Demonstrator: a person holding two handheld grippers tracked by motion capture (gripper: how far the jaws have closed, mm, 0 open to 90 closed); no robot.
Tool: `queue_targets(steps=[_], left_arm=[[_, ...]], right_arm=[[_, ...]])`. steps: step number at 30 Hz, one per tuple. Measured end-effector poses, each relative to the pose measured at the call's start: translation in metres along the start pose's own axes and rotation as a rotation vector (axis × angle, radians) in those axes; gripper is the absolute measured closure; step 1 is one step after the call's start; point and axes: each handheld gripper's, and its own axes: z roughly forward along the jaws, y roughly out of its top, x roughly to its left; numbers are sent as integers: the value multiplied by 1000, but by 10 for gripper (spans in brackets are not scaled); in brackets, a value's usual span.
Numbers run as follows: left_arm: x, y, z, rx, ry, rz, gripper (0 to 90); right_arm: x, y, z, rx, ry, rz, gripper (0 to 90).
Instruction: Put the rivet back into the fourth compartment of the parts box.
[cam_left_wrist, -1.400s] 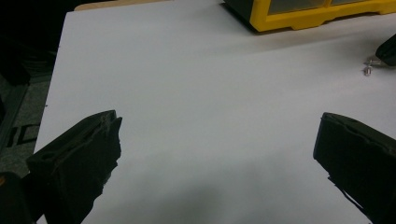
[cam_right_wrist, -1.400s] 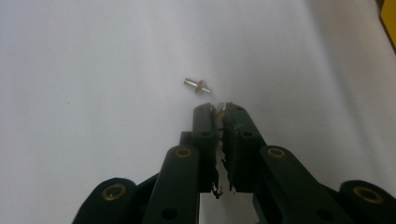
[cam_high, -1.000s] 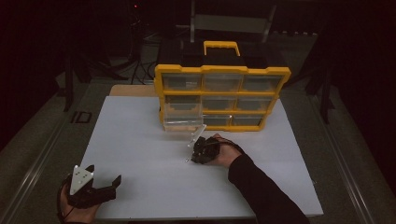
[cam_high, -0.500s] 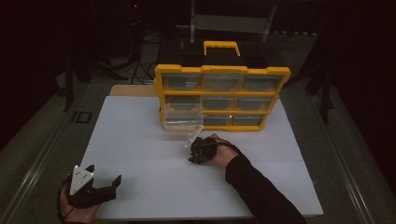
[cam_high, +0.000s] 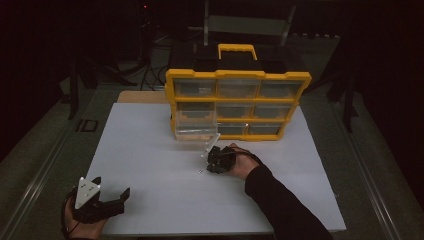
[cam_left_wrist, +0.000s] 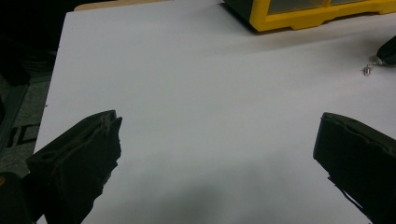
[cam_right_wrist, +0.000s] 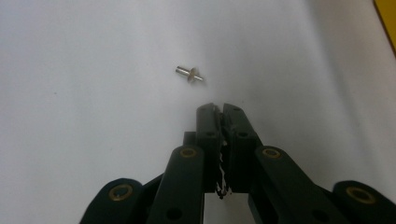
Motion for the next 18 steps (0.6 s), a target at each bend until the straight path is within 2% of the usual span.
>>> queue_targets(steps=[3, 7, 10, 13, 14, 15, 16, 17, 18], left_arm=[[0, 0, 0, -1, 0, -2, 14], [0, 0, 0, -1, 0, -2, 14], [0, 0, 0, 0, 0, -2, 14], [0, 0, 0, 1, 0, 0, 14], [0, 0, 0, 1, 0, 0, 14], [0, 0, 0, 2, 0, 0, 14], [0, 0, 0, 2, 0, 0, 14], [0, 0, 0, 2, 0, 0, 14], [0, 0, 0, 2, 0, 0, 14]], right_arm=[[1, 0, -2, -2, 8, 2, 863], [5, 2, -8, -11, 2, -34, 863], [8, 5, -14, -8, 9, -44, 863], [10, 7, -20, -20, 8, -79, 863], [12, 8, -23, -13, 11, -76, 863], [11, 9, -25, -28, 9, -107, 863], [14, 9, -28, -12, 7, -86, 863], [13, 11, -30, -33, 8, -121, 863], [13, 11, -33, -41, 14, -120, 863]])
